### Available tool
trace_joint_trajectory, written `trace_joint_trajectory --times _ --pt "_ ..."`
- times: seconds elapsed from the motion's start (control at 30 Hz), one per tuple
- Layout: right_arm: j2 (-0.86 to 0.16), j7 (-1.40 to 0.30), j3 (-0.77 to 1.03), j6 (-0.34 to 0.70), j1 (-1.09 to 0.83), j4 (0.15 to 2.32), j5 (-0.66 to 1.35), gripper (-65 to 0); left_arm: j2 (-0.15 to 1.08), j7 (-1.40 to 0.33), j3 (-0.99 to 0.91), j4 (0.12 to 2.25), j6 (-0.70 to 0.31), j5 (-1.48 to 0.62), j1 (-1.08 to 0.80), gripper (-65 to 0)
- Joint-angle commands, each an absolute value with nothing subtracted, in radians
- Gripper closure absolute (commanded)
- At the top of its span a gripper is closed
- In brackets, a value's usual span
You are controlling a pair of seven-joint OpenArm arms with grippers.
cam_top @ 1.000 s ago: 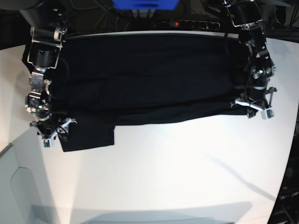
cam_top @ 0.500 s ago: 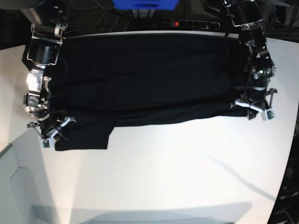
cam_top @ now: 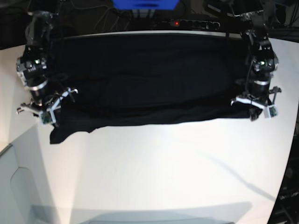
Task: Fold the T-shirt properly
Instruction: 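Pull both grippers back toward the robot, straightening the folded shirt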
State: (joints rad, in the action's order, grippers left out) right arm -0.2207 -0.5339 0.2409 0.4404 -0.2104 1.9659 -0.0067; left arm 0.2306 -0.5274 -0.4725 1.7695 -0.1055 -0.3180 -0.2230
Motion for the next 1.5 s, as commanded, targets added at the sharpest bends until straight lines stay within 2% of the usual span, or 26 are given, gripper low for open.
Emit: trace_joint_trajectory --times 0.0,0.13,0.37,0.5,0.87,1.47 --pt "-0.228 -0.512 0.265 0.433 -0.239 2.003 -0.002 0.0 0.243 -0.506 -0.495 1.797 -0.105 -0.32 -0.226 -0.1" --pt "-0.173 -0.509 0.326 0.461 -0.329 2.025 -0.002 0.0 0.237 -0.506 -0.545 1.813 -0.105 -0.32 -0.245 -0.1" --pt "-0.067 -0.509 0.489 0.693 -0.401 2.026 -0.004 0.0 0.242 -0.506 -0.567 1.813 -0.107 -0.32 -0.286 -0.1" --pt "-0.054 -0.51 0.538 0.698 -0.437 2.026 -0.004 0.0 0.242 -0.501 -0.567 1.814 -0.107 -0.32 -0.308 -0.1" --pt "-0.062 -0.509 0.538 0.698 -0.559 2.031 -0.004 0.0 0.24 -0.499 -0.602 1.836 -0.107 -0.321 -0.344 -0.1" --pt "-0.087 -0.51 0.539 0.698 -0.573 2.023 -0.004 0.0 0.229 -0.498 -0.601 1.762 -0.107 -0.321 -0.38 -0.1"
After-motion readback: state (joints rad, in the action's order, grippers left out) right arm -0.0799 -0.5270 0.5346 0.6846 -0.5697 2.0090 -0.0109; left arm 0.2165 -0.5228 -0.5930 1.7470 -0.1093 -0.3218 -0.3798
